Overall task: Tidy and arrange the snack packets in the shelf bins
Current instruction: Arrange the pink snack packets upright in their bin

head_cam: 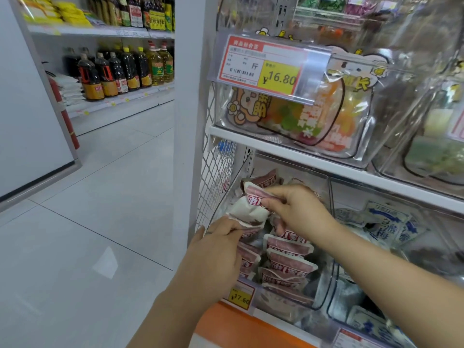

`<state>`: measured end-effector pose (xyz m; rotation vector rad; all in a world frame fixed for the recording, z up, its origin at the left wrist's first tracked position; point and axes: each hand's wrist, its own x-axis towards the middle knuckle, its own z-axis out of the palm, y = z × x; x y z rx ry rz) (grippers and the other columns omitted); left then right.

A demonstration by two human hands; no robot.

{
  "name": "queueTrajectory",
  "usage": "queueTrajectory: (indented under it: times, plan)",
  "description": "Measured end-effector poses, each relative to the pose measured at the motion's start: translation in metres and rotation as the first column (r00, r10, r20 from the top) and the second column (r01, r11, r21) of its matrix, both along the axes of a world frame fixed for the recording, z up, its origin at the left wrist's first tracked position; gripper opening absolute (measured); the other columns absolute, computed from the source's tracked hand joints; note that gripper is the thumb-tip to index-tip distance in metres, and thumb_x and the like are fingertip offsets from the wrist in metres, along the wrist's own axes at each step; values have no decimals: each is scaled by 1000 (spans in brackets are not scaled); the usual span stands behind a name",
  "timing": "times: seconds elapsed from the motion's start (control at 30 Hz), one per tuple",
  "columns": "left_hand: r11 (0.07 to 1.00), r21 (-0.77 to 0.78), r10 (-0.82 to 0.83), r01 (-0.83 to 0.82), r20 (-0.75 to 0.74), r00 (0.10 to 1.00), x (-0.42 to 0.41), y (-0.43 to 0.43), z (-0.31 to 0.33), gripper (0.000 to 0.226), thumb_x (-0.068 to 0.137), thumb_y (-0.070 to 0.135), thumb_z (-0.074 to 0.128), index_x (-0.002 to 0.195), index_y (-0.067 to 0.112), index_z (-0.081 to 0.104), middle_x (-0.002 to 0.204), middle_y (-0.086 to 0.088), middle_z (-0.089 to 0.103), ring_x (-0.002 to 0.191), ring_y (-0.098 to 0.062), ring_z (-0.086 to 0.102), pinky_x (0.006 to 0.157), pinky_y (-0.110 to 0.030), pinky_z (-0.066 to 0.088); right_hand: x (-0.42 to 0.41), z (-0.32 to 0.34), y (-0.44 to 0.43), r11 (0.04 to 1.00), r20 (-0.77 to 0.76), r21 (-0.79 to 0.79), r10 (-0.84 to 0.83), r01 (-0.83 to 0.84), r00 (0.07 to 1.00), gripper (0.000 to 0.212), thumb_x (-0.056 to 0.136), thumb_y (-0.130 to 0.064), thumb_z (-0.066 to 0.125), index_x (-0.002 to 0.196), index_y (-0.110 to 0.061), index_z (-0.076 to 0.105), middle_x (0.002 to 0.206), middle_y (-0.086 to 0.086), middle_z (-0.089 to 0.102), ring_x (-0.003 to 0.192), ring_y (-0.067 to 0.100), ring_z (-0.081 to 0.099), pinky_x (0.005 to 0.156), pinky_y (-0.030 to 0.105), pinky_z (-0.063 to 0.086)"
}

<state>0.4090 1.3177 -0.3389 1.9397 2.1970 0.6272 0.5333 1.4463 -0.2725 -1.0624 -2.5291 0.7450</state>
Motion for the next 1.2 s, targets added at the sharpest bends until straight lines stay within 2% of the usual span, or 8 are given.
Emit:
queueTrajectory:
  times: [0.2, 0.37, 0.47, 0.57, 0.7, 0.83, 0.97, 1.2]
  plan:
    - [1000, 16, 10, -10, -9, 1000, 0, -2, 2, 42, 95, 23, 38, 137, 26, 43, 135, 16, 33, 123, -3, 36, 113, -33, 26, -1, 4, 6, 950, 23, 283, -146, 133, 989, 25, 91, -37, 56, 111, -26, 65, 69, -3, 62, 64, 12, 58, 62, 24, 43]
    - [1000, 20, -2, 3, -10, 1000, -1, -3, 2, 40, 95, 23, 38, 134, 25, 46, 134, 16, 34, 121, -3, 37, 111, -31, 28, -4, 9, 4, 943, 144, 296, 114, -152, 983, 30, 90, -14, 52, 114, -28, 60, 108, -4, 59, 80, 9, 57, 68, 19, 45]
    - [1000, 10, -1, 1, -18, 1000, -2, -2, 0, 41, 94, 23, 38, 135, 24, 46, 136, 16, 33, 122, -4, 37, 112, -31, 27, -14, 9, 3, 961, 373, 147, 167, -235, 913, 35, 89, -4, 45, 111, -21, 67, 115, -3, 50, 90, 9, 57, 75, 20, 45]
    - [1000, 4, -6, 6, -16, 1000, -2, -2, 0, 42, 94, 21, 38, 135, 22, 47, 135, 16, 35, 121, -5, 39, 111, -29, 27, -20, 9, 8, 987, 463, -82, 161, -139, 872, 39, 92, 2, 38, 120, -10, 62, 105, -1, 57, 60, 4, 61, 53, 17, 49]
    - [999, 24, -26, 27, -19, 999, -3, -3, -2, 40, 93, 21, 38, 131, 23, 52, 128, 17, 40, 115, -2, 41, 106, -23, 29, -21, 9, 14, 973, 299, -227, 37, 34, 953, 30, 93, 4, 41, 117, 9, 58, 99, 22, 69, 43, 4, 61, 49, 19, 50]
    - [999, 34, -30, 30, -11, 1000, -5, -3, -3, 40, 93, 19, 38, 130, 22, 52, 129, 16, 41, 115, -2, 42, 108, -21, 27, -19, 12, 13, 875, 105, -480, -11, 60, 994, 31, 86, 0, 61, 116, 6, 58, 73, 3, 71, 62, 8, 65, 72, 24, 57]
    - [999, 40, -28, 29, -4, 1000, -3, -3, 0, 39, 94, 18, 39, 130, 22, 53, 129, 15, 41, 114, -3, 43, 108, -22, 28, -18, 10, 13, 999, 348, -44, 12, 3, 937, 31, 72, -23, 79, 101, -21, 69, 73, -9, 65, 62, 7, 57, 58, 21, 44]
    - [998, 64, -8, 5, 52, 999, -1, -5, 1, 39, 94, 18, 37, 131, 20, 49, 134, 15, 34, 112, -7, 46, 103, -21, 35, -24, -16, 7, 926, 287, 375, -83, -33, 954, 6, 82, -22, 64, 78, -18, 63, 84, -7, 57, 74, 14, 55, 58, 26, 40]
